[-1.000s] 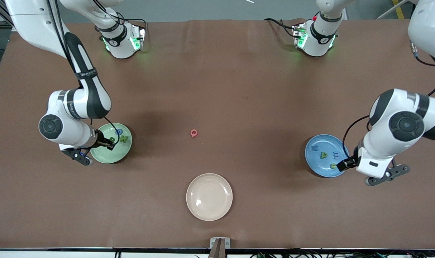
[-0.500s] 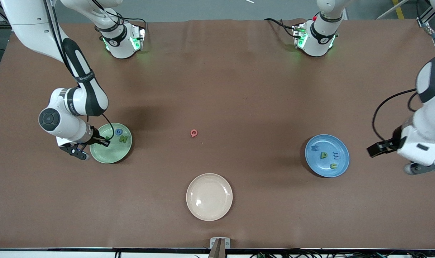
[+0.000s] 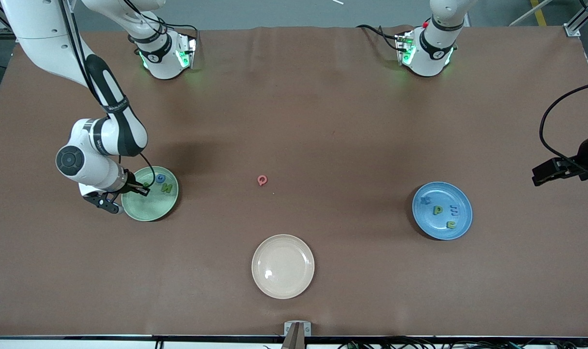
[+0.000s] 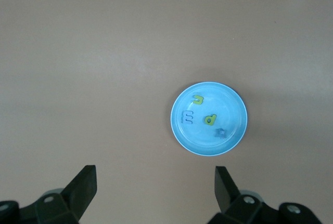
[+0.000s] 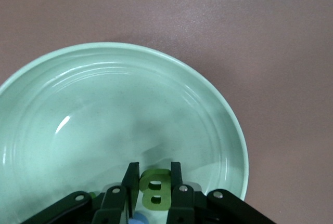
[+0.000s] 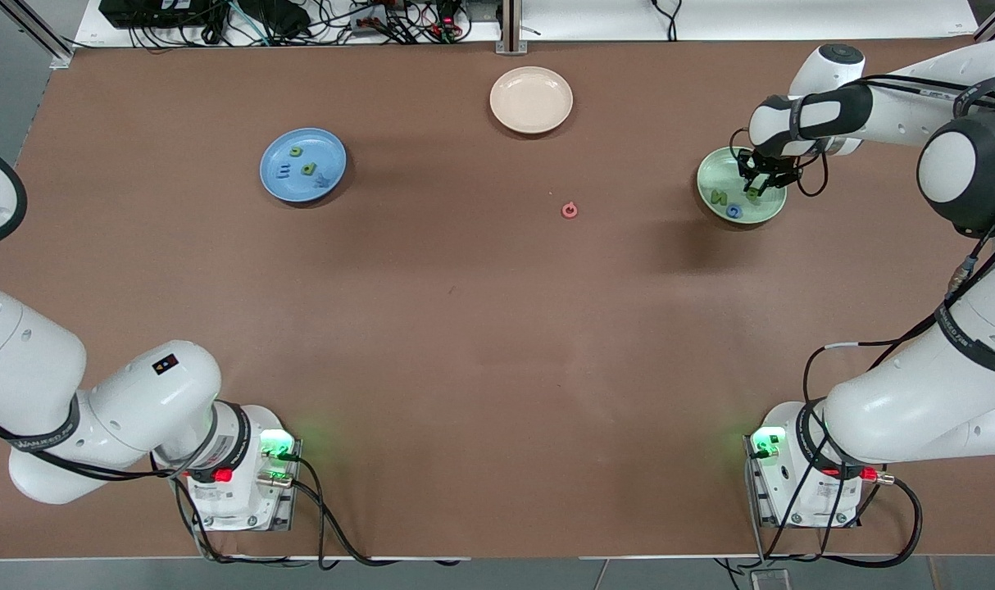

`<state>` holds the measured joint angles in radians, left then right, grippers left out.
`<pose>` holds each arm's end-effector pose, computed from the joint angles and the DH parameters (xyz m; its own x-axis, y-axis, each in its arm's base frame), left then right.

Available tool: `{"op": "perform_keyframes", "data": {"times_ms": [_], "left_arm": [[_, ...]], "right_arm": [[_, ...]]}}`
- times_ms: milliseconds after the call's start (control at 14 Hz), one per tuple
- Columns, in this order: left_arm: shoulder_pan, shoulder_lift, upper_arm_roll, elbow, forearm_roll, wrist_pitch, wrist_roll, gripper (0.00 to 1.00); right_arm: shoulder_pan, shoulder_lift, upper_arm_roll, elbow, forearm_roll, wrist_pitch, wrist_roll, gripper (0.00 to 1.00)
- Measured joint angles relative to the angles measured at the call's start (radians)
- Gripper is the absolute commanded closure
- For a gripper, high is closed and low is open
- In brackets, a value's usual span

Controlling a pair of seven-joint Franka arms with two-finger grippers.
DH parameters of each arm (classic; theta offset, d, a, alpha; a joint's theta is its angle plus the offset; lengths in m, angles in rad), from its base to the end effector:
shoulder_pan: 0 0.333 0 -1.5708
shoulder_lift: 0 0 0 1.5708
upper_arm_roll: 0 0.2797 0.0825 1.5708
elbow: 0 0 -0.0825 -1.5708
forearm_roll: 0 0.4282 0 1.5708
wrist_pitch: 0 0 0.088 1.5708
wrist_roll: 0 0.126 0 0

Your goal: Sort upper and lower case letters into plates

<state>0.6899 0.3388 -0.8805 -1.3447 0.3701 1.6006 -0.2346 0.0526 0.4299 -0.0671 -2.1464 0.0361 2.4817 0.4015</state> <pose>0.6694 -0.0071 0.5392 0.9958 0.0697 0.0596 0.0754 -0.9922 -0.0996 0.5664 -0.0109 0.1023 0.9006 -0.4268 -0.0823 -0.4246 -0.9043 0.0443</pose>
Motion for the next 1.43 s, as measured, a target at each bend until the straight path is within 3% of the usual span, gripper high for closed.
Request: {"op": "perform_keyframes", "data": {"times_ms": [71, 143, 214, 286, 429, 786, 857, 1143, 1286, 1429], "left_arm": [[-0.001, -0.013, -0.001, 0.0, -0.014, -0.011, 0.002, 0.0], [-0.002, -0.027, -0.001, 0.0, -0.034, -0.019, 0.003, 0.0], [-0.004, -0.041, 0.001, 0.0, -0.051, -0.025, 0.005, 0.0], [-0.01, -0.054, 0.011, 0.0, -0.066, -0.033, 0.015, 0.0], [-0.078, -0.085, 0.09, 0.0, -0.111, -0.052, 0.03, 0.0], [-0.442, -0.189, 0.501, -0.008, -0.255, -0.108, 0.037, 0.0], [-0.493, -0.208, 0.555, -0.019, -0.263, -0.116, 0.037, 0.0], [-0.694, -0.269, 0.785, -0.091, -0.31, -0.119, 0.037, 0.0], [-0.749, -0.29, 0.851, -0.133, -0.318, -0.112, 0.038, 0.0], [-0.752, -0.297, 0.855, -0.153, -0.319, -0.095, 0.038, 0.0]], "right_arm": [[-0.003, 0.001, 0.0, -0.001, 0.0, 0.0, 0.0, 0.8], [-0.005, 0.001, 0.0, -0.002, 0.0, 0.0, 0.0, 0.64], [-0.007, 0.001, 0.0, -0.003, 0.0, 0.0, 0.0, 0.26], [-0.008, 0.001, 0.0, -0.004, 0.0, 0.0, 0.0, 0.0], [-0.008, 0.001, 0.001, -0.004, 0.0, 0.0, 0.0, 0.0], [0.0, -0.01, 0.02, 0.066, 0.002, -0.141, 0.016, 0.0], [0.016, -0.019, 0.026, 0.091, 0.002, -0.177, 0.053, 0.0], [0.223, -0.045, 0.04, 0.12, 0.003, -0.194, 0.393, 0.0], [0.348, -0.043, 0.043, 0.12, 0.003, -0.148, 0.566, 0.0], [0.445, -0.027, 0.044, 0.122, 0.003, -0.089, 0.667, 0.0]]}}
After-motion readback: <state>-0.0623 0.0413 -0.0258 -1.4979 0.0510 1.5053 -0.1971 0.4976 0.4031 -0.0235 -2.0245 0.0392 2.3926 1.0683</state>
